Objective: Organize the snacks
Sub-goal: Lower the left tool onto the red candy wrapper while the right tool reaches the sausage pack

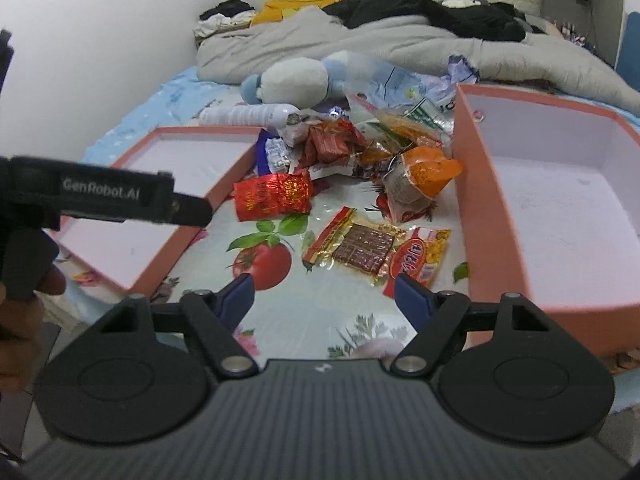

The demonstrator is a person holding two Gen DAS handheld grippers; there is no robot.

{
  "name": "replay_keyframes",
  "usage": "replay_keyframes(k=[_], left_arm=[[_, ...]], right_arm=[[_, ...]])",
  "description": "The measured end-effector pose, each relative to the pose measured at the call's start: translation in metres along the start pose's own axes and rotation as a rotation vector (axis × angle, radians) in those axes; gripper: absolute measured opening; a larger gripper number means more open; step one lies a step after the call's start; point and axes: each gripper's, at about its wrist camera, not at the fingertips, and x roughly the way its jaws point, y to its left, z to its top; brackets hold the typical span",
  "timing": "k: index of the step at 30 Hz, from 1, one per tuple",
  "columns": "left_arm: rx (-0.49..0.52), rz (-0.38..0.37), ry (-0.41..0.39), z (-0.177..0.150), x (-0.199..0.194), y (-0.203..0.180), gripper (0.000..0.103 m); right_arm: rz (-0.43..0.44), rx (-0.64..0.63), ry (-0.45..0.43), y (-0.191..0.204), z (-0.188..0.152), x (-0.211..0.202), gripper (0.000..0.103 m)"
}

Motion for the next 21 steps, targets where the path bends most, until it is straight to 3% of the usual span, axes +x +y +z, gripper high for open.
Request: replay_keyframes(k=[8, 15, 21], left_arm=[[-0.023, -0.072, 0.049, 0.030, 0.072, 0.002, 0.102], [-0.047, -0.123, 0.077, 0.044, 0.123, 0.001, 0.091], [-0.036, -0.099, 0.080, 0.052, 0.155, -0.001, 0.083]], right_arm=[[-0.032, 0.005, 0.041, -0.010, 0.012, 0.066, 0.079], [-0.059, -0.030, 0.082, -0.017, 0.018, 0.113, 0.080], [-0.083, -0.050, 0.096, -0.022, 0.018, 0.142, 0.081]])
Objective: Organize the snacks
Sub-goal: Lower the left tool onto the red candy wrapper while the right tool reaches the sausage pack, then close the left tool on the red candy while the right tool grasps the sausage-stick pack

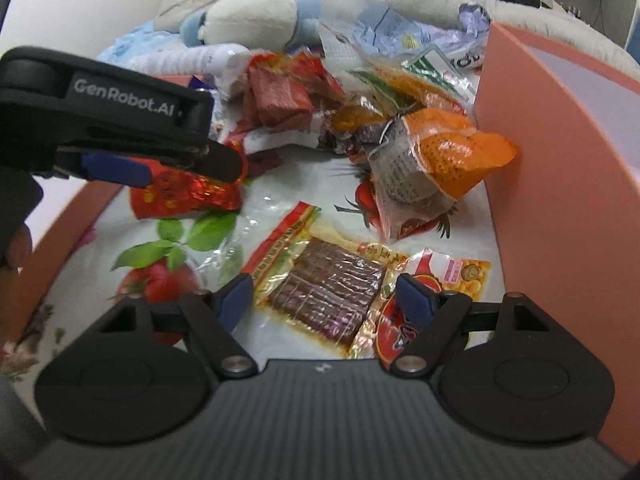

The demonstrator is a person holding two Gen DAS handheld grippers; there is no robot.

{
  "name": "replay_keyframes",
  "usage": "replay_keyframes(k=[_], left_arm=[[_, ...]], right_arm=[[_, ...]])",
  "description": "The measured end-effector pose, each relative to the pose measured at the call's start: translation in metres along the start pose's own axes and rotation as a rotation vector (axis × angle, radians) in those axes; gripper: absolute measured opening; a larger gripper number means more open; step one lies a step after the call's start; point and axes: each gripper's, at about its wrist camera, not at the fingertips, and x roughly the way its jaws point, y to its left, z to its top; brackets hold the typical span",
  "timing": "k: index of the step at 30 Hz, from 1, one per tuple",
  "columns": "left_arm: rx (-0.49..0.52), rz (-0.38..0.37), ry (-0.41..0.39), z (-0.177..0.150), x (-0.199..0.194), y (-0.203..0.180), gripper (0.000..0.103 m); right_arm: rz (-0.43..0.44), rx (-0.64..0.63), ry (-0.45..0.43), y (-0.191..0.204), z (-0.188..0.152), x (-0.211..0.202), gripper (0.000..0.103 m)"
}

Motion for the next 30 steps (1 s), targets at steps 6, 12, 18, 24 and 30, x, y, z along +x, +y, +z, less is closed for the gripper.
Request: replay_keyframes(k=[6, 12, 18, 24, 30], left_arm=[[-0.016, 0.017, 0.021, 0.001, 0.026, 0.007, 0.073], [0.037, 0.009, 0.023, 0.000, 0.023, -0.003, 0.049], [0.032, -0.010, 0.040, -0.009, 0.009, -0.005, 0.041], [0.010, -0.031, 0.040, -0.032, -0.020, 0.003, 0.040], [-0.014, -0.072, 0.031, -0.052, -0.047, 0.010, 0.040]], right_arm=[[0.020, -0.051, -0.003, 0.006, 0.002, 0.007, 0.081], [0.037, -0.039, 0.014, 0.003, 0.008, 0.004, 0.065], [0.061, -0.012, 0.031, 0.002, 0.003, -0.009, 0.054], [0.051, 0.043, 0.047, -0.001, -0.009, -0.026, 0.005], [0.068, 0.190, -0.002, -0.009, -0.028, -0.050, 0.012]])
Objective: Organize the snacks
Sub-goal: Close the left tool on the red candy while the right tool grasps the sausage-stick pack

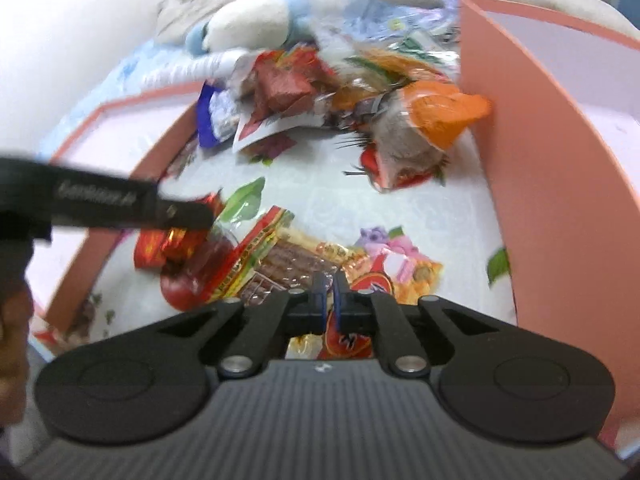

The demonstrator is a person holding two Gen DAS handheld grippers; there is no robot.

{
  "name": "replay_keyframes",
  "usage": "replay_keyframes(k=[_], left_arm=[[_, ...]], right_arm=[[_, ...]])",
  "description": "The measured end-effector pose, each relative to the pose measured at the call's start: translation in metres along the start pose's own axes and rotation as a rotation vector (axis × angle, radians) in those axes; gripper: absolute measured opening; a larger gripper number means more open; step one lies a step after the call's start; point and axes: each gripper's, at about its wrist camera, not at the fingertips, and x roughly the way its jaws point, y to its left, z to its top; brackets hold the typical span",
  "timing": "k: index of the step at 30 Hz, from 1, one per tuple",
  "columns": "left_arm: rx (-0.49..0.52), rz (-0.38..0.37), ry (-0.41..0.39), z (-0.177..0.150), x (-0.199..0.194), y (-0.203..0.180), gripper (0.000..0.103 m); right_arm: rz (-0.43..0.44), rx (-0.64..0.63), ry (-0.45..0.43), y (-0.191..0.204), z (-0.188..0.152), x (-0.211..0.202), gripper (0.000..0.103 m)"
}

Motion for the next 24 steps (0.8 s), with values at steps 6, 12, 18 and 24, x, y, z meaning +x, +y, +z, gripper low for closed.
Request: replay_keyframes(k=[6, 12, 18, 24], left_arm=[[0.007, -0.058, 0.032, -0.015, -0.003, 0.004, 0.040], [0.018, -0.090, 0.069, -0.024, 0.007, 0.011, 0.040], [0.024, -0.127, 0.083, -0.022, 0.011, 0.017, 0.040], [0.007, -0.156, 0.102, -0.019, 0.016, 0.022, 0.041]], right_arm=[[-0.053, 0.160, -0.063, -0.012, -0.014, -0.021, 0.070], [-0.117, 0.265, -0.049, -0.019, -0.023, -0.015, 0.070], [-0.037, 0.334, -0.076, -0.024, -0.026, -0.005, 0.072], [0.122, 0.513, -0.081, -0.027, -0.027, 0.001, 0.064]])
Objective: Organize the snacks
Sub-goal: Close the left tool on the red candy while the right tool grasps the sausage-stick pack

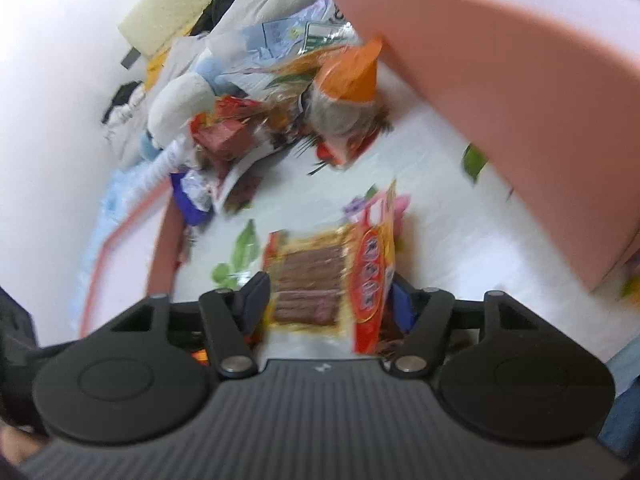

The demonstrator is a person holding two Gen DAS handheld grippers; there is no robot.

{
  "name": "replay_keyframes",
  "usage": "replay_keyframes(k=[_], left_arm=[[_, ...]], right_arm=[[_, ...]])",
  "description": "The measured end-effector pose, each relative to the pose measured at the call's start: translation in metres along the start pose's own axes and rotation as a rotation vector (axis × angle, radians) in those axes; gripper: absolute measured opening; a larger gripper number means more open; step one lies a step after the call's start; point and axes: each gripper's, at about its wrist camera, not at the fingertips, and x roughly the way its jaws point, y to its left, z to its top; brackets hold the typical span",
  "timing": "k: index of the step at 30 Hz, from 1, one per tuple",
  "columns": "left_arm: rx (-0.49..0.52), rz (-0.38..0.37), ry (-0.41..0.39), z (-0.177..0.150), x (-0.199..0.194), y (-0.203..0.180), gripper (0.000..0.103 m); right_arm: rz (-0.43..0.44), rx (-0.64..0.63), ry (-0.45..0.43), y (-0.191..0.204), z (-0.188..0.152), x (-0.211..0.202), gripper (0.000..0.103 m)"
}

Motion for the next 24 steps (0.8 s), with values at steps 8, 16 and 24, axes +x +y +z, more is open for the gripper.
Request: replay_keyframes(k=[8, 16, 24], left_arm=[[0.003, -0.015, 0.012, 0.004, 0.003, 0.001, 0.041], [0.044, 0.022, 0.021, 0.004, 0.000, -0.008, 0.040], [0.049, 0.083, -0.013, -0.002, -0.031, -0.021, 0.040]], right_arm=[[0.049, 0.040, 0.015, 0.001, 0.004, 0.014, 0.048], [0.050, -0.037, 0.053, 0.012, 0.006, 0.018, 0.013], [-0.006, -0.191, 0.013, 0.033, 0.008, -0.022, 0.009]])
